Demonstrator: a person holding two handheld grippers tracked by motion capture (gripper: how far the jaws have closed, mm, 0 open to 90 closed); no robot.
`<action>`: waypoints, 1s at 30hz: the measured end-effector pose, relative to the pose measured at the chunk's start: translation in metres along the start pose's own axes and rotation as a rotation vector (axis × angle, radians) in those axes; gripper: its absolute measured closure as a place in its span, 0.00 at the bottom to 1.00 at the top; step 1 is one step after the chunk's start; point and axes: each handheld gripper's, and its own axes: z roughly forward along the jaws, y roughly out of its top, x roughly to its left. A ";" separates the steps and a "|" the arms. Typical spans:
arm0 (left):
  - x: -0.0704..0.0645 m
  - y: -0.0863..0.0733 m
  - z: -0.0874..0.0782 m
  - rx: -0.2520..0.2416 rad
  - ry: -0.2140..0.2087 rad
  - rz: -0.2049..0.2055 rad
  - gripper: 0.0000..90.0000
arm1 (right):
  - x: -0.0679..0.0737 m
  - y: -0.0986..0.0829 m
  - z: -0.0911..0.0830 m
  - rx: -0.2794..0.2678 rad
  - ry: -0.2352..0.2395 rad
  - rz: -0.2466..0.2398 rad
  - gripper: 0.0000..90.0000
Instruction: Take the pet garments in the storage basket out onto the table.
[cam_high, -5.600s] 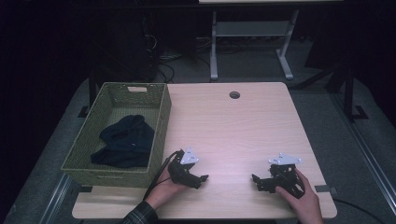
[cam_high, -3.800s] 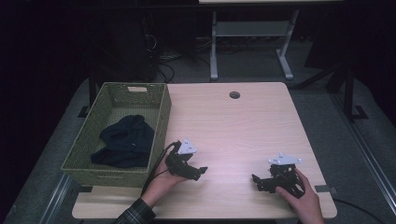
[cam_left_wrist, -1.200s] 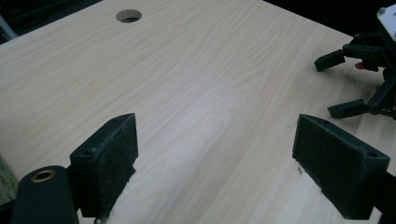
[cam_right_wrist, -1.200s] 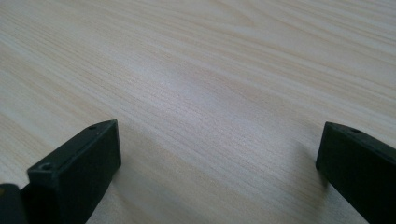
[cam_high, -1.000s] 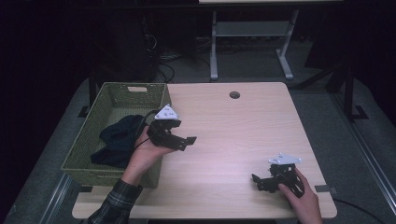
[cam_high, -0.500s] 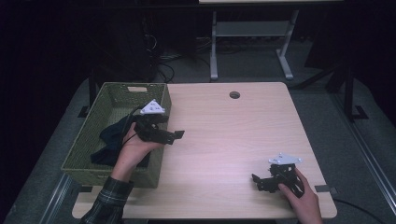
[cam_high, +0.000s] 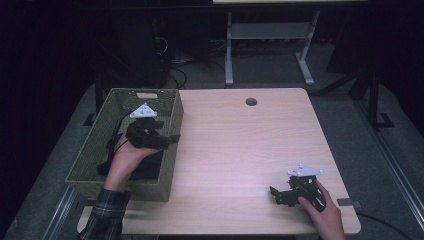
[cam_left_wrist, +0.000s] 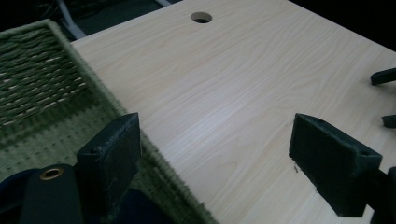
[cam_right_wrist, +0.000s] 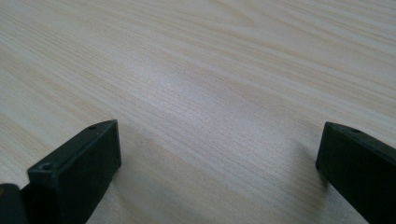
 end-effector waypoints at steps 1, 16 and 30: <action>0.000 0.000 0.000 0.000 0.000 0.000 0.18 | 0.000 0.000 0.000 0.000 0.000 0.000 0.00; 0.034 -0.017 -0.015 0.023 0.081 -0.050 0.22 | 0.000 0.000 0.000 0.000 0.000 0.000 0.00; 0.058 -0.036 -0.015 0.097 0.156 -0.083 0.26 | 0.000 0.000 0.000 0.000 0.000 0.000 0.00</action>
